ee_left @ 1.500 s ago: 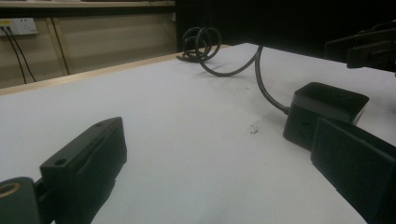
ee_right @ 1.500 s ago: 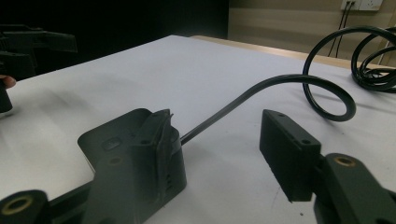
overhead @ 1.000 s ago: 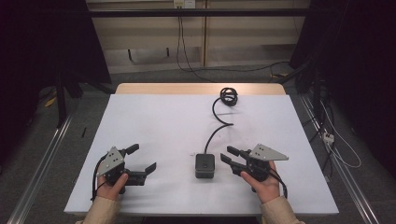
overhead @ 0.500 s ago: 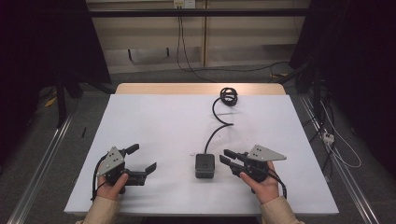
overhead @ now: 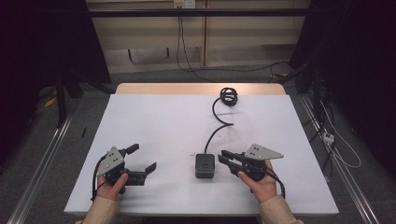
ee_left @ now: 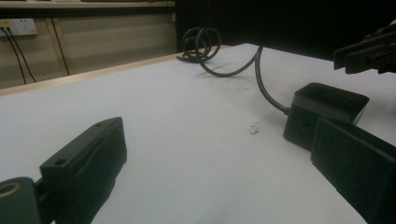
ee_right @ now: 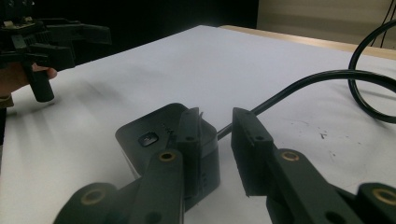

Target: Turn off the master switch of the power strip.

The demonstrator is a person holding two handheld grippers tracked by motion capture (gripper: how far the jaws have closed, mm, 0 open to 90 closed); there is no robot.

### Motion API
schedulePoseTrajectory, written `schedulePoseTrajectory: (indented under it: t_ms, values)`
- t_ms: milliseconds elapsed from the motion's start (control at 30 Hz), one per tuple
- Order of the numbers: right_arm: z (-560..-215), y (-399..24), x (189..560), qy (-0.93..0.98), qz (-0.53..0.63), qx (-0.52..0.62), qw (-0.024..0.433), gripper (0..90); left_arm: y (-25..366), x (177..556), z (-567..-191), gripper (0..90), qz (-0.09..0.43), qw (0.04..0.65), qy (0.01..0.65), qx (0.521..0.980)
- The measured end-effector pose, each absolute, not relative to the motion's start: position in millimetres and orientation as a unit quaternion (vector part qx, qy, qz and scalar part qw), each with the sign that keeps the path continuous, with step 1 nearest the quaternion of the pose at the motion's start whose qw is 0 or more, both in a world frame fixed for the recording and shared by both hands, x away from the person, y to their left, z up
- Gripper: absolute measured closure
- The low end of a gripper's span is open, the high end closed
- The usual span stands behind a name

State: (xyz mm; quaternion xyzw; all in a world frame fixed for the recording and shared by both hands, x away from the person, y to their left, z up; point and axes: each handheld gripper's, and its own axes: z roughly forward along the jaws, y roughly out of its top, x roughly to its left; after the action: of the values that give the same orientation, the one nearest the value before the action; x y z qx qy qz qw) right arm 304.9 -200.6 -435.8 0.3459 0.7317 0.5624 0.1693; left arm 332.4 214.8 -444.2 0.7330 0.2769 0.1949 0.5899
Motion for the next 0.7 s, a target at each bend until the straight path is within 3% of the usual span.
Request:
schedulePoseTrajectory:
  t_ms: [700]
  values:
    - [-433.4,-196.1,308.4,0.736,0.559,0.346,0.163,79.4,215.1,332.5,-444.1,3.5,0.194,0.591,0.278,0.732]
